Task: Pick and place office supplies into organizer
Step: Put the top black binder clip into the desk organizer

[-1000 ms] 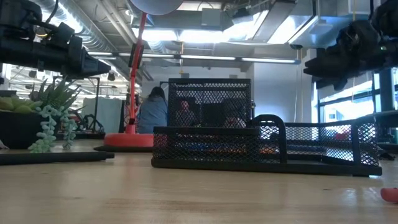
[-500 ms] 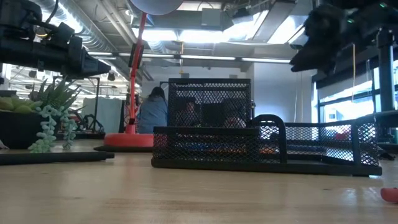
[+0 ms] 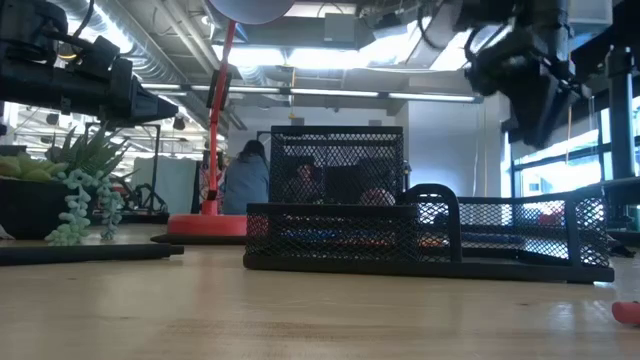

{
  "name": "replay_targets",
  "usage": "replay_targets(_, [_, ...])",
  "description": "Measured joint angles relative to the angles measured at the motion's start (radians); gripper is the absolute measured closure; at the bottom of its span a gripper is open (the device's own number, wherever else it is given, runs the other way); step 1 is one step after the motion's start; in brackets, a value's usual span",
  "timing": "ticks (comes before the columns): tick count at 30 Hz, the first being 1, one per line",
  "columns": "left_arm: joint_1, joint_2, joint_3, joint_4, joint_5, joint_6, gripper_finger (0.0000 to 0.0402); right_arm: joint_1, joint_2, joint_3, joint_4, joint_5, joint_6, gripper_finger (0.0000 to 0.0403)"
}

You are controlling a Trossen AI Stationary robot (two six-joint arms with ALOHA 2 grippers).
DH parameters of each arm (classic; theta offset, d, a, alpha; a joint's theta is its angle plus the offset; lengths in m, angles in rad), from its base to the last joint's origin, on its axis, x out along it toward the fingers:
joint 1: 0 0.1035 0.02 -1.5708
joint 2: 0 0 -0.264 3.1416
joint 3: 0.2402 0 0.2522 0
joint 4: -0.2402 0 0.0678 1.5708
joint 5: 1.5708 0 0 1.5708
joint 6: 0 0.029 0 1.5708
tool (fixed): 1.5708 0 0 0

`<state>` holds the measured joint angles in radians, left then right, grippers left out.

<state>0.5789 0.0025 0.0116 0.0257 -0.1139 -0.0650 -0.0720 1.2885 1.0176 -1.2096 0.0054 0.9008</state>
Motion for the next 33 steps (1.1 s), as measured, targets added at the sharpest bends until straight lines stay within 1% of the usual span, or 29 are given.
replay_targets(4, [0.0,0.0,0.0,0.0,0.0,0.0,0.0313,0.048,0.092,-0.019,-0.005,-0.062,0.123,0.0283])
replay_targets(13, [0.0,0.0,0.0,0.0,0.0,0.0,0.0313,0.096,0.278,-0.056,-0.019,-0.141,0.247,0.0283])
replay_targets(22, [0.0,0.0,0.0,0.0,0.0,0.0,0.0313,0.103,0.394,-0.057,0.034,-0.146,0.219,0.0283])
replay_targets(29, [0.0,0.0,0.0,0.0,0.0,0.0,0.0313,0.103,0.421,-0.057,0.07,-0.145,0.216,0.0283])
replay_targets(33, [0.0,0.0,0.0,0.0,0.0,0.0,0.0313,0.103,0.421,-0.057,0.073,-0.11,0.22,0.0283])
